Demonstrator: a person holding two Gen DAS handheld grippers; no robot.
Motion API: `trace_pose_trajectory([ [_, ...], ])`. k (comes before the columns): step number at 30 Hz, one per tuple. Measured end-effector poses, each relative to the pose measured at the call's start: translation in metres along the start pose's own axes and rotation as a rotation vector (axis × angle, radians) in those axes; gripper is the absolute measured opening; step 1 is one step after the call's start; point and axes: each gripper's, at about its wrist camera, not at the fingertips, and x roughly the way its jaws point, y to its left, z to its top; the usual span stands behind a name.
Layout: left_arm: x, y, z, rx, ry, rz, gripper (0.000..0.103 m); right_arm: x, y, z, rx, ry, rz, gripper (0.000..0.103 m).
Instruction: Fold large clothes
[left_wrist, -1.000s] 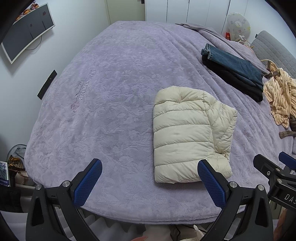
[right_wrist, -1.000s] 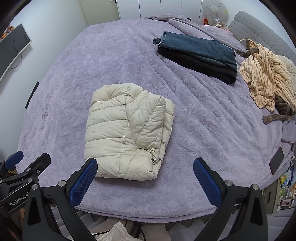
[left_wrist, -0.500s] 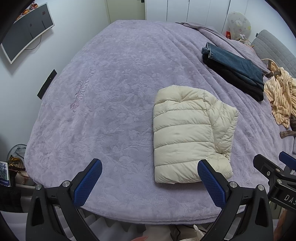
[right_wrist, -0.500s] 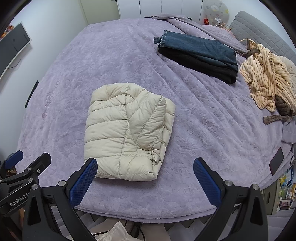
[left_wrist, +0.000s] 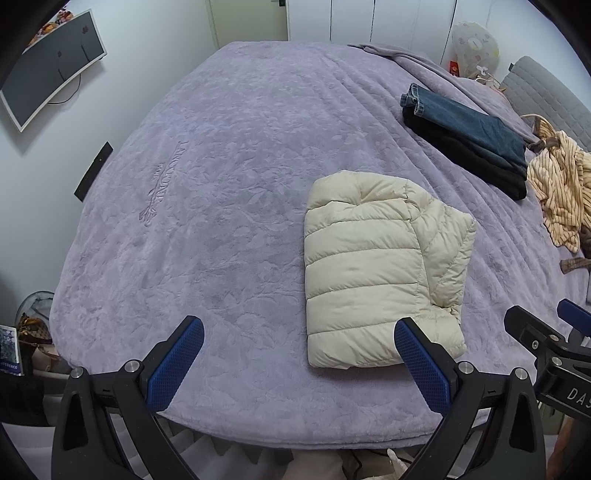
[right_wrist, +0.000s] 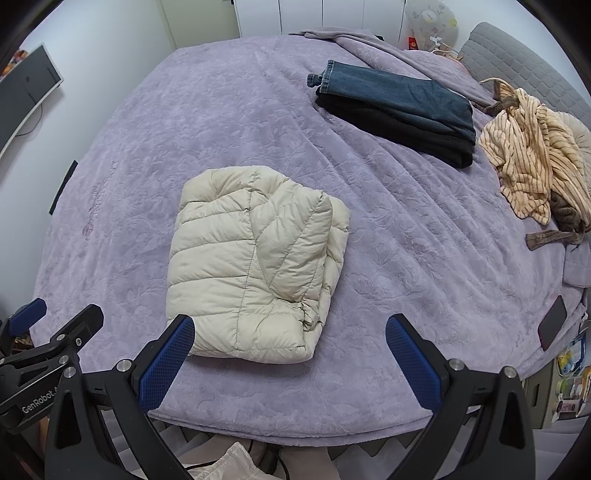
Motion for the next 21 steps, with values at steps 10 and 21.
trace_pose_trajectory([
  [10,0.0007,-0.0029,0.0017,0.009,0.001,0.005,0.103,0.0007,0.0001,0.0013,-0.002,0.001,0.0,0.103],
  [21,0.0031,-0.0087,0.0085,0.041,0.008,0.001,0.103,0.001,-0.0002,0.0016,-0.004,0.002,0.0,0.103],
])
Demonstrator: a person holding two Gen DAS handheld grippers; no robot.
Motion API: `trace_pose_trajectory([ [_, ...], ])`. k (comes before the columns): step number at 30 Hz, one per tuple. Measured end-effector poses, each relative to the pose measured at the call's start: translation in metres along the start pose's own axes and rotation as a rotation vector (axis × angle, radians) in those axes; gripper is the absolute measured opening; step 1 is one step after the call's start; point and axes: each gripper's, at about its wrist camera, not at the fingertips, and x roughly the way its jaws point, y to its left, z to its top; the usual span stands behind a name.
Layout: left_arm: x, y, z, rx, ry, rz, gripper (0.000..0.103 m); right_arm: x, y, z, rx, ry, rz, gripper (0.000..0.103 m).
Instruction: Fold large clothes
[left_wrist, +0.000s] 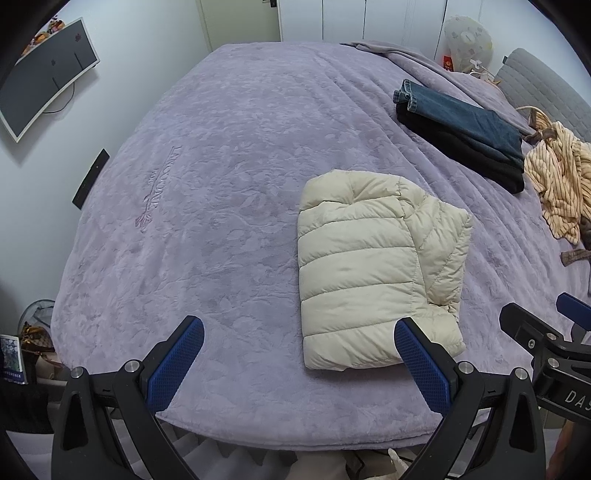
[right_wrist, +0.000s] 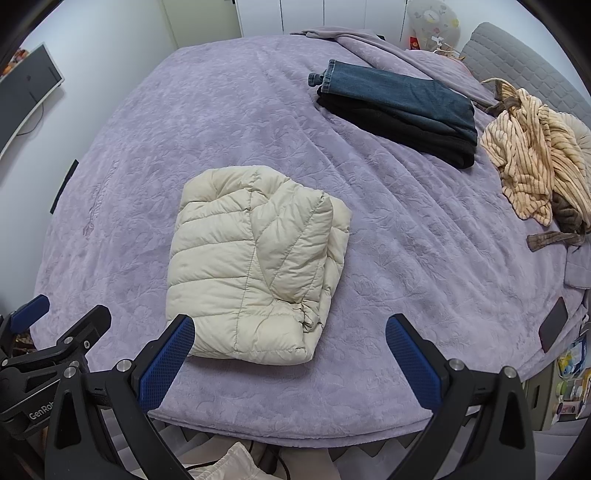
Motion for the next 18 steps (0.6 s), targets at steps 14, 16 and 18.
trace_pose_trajectory([
  [14,-0.0014,-0.0003,0.001,0.004,-0.01,-0.029,0.103,0.002,-0.0031,-0.0028,-0.008,0.007,0.0,0.103],
  [16,-0.0008,-0.0004,0.0017,0.003,-0.007,-0.029,0.103,0.0024,-0.0026,-0.0016,-0.012,0.005,-0.002,0.103],
  [18,-0.0008,-0.0007,0.0018,0.0,-0.004,-0.029,0.103,0.0032,-0.0025,0.0,-0.015,0.005,-0.001,0.103],
])
